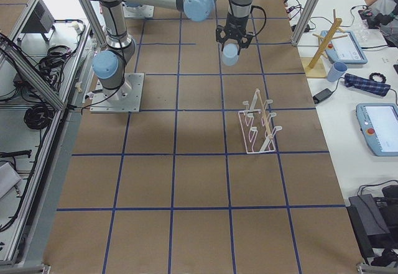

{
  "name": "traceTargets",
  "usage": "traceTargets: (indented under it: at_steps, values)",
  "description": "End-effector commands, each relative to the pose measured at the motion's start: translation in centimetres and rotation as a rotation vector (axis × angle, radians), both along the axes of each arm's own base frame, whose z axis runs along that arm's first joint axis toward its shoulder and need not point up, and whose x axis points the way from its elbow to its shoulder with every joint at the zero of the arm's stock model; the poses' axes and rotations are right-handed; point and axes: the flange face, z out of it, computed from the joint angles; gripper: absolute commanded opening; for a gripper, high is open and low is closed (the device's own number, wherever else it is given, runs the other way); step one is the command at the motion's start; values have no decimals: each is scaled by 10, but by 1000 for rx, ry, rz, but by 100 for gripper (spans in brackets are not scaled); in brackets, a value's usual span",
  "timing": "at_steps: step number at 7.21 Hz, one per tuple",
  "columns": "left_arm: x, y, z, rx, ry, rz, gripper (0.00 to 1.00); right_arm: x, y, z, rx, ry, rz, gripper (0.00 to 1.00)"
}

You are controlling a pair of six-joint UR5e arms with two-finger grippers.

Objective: Transfer IKEA cup to right arm and place on rack

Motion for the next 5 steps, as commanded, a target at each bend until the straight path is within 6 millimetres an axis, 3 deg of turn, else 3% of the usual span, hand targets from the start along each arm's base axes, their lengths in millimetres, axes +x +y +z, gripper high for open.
traceTargets:
  at_steps: [1, 3, 5]
  values:
    - [22, -15, -5, 42, -508, -85, 100, -42, -33, -40, 22, 202, -22, 20]
    - [28, -2, 9, 69, -650, -87, 100, -47, -49, -68, 30, 195, -41, 20]
    - [45, 4, 17, 128, -916, -13, 100, -45, -55, -83, 45, 180, -47, 21]
